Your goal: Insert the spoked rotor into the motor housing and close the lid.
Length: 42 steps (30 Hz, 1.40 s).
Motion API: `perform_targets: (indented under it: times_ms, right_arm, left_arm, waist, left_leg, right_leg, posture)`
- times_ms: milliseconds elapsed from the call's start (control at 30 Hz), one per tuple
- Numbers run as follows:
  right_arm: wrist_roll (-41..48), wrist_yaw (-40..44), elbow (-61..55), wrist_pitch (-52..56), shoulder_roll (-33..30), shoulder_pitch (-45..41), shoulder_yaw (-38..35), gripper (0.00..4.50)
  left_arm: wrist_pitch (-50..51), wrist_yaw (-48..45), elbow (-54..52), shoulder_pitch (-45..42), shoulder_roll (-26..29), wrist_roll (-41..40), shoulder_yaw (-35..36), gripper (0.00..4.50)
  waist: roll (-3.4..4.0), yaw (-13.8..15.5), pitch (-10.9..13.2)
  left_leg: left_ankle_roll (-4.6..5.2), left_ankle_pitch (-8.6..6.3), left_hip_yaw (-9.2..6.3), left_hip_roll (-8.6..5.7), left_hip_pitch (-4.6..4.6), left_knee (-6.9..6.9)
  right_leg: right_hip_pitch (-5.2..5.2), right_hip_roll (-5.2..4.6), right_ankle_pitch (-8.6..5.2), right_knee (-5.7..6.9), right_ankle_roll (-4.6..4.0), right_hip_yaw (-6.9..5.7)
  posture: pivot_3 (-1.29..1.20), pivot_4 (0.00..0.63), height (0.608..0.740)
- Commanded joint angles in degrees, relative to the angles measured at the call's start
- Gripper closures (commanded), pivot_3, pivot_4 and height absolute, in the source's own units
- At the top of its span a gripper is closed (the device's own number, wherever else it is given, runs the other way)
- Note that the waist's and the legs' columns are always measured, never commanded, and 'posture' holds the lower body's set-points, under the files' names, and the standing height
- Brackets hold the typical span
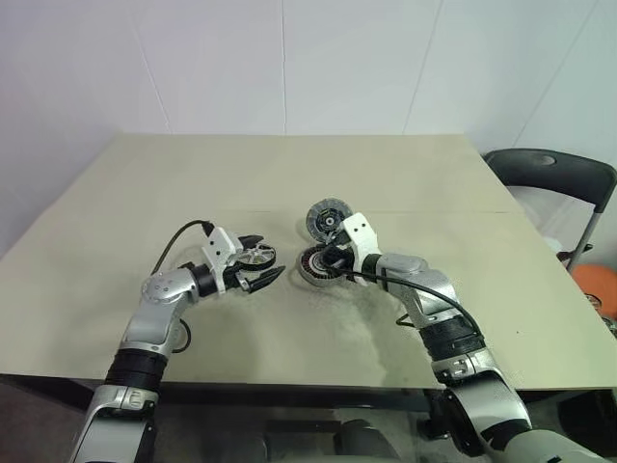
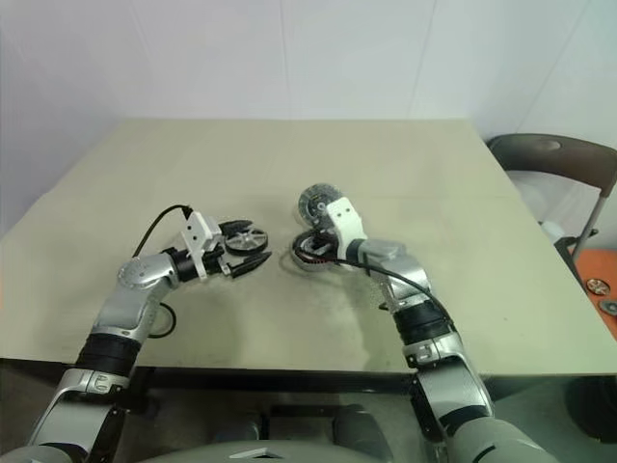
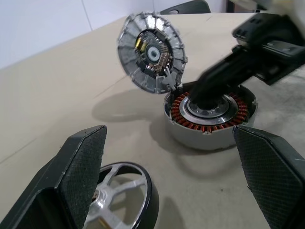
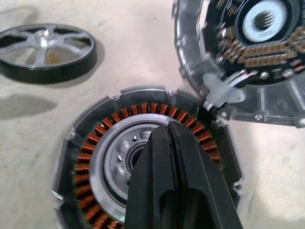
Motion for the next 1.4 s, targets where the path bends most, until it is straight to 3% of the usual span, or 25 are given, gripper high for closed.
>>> perform_targets:
  times_ms: [33, 333, 567, 700, 833, 1100, 1233, 1400]
  right_arm:
    - [-0.6, -1.2, 0.7, -0.7, -0.7, -1.3, -1.5, 4.48]
    - [0.9, 0.1, -0.9, -0.3, -0.1, -0.6, -2.1, 4.48]
    - [7.3, 8.3, -8.0, -1.1, -1.5, 0.7, -3.9, 4.48]
    - [10.3, 13.4, -12.6, -0.3, -4.9, 1.7, -4.4, 4.48]
    - [10.7, 14.5, -12.5, -1.0, -8.4, 1.0, -5.6, 4.48]
    - [9.9, 16.2, -9.8, -3.2, -13.5, -0.7, -6.9, 4.48]
    - [9.7, 16.7, -8.7, -4.1, -14.4, -0.9, -6.4, 4.48]
    - [9.3, 17.0, -8.2, -4.8, -14.5, -0.7, -6.1, 4.48]
  left_arm:
    - [-0.5, 0.2, -1.7, -0.6, 0.3, 0.3, 0.1, 0.0]
    - [-0.6, 0.1, -1.4, -0.9, 0.5, 0.3, 0.1, 0.0]
    - [3.6, 1.9, -4.1, -0.9, -0.8, -5.2, 4.2, 0.0]
    - [12.1, 3.4, -10.6, 2.3, -1.9, -12.4, 7.4, 0.0]
    - [26.0, 11.6, -16.3, 4.6, -3.1, -20.8, 12.8, 0.0]
    - [55.1, 28.8, -23.7, 8.7, -5.0, -46.3, 25.4, 0.0]
    - [62.3, 39.7, -23.3, 8.5, -6.1, -56.3, 30.1, 0.0]
    - [64.5, 53.6, -19.0, 6.5, -6.5, -67.0, 34.6, 0.0]
  waist:
    - [0.0, 0.0, 0.0]
    - [0.01, -0.1, 0.0]
    - [0.02, -0.1, 0.0]
    - [0.02, -0.1, 0.0]
    - [0.01, 0.0, 0.0]
    - [-0.03, -0.1, 0.0]
    - [-0.09, 0.0, 0.1]
    - [-0.18, 0.1, 0.1]
  left_leg:
    - [0.0, 0.0, 0.0, 0.0, 0.0, 0.0]
    - [0.0, 0.0, 0.0, 0.0, -0.01, -0.04]
    - [0.0, 0.0, 0.0, 0.0, -0.05, -0.07]
    - [0.0, 0.0, -0.01, 0.0, -0.09, -0.07]
    - [0.0, 0.0, -0.01, 0.0, -0.06, -0.06]
    - [0.0, 0.0, -0.01, 0.0, -0.07, -0.01]
    - [0.0, 0.0, -0.02, 0.0, -0.07, 0.03]
    - [-0.01, -0.01, -0.02, 0.0, -0.06, 0.18]
  right_leg:
    - [0.0, 0.0, 0.0, 0.0, 0.0, 0.0]
    - [-0.04, 0.0, 0.0, 0.0, 0.0, 0.0]
    - [-0.07, 0.0, 0.0, -0.01, 0.01, 0.0]
    - [-0.07, -0.02, 0.0, -0.05, 0.01, 0.0]
    - [-0.05, -0.03, 0.0, -0.06, 0.01, 0.0]
    - [-0.05, -0.03, -0.02, -0.06, 0.04, 0.0]
    - [-0.03, -0.03, -0.02, -0.06, 0.04, 0.0]
    - [0.03, -0.03, -0.02, -0.06, 0.02, 0.0]
  posture:
    - [0.0, 0.0, 0.74]
    - [0.0, 0.0, 0.74]
    - [0.0, 0.0, 0.74]
    - [0.0, 0.0, 0.74]
    - [0.0, 0.0, 0.74]
    - [0.0, 0.0, 0.74]
    - [0.0, 0.0, 0.74]
    - [0.0, 0.0, 0.74]
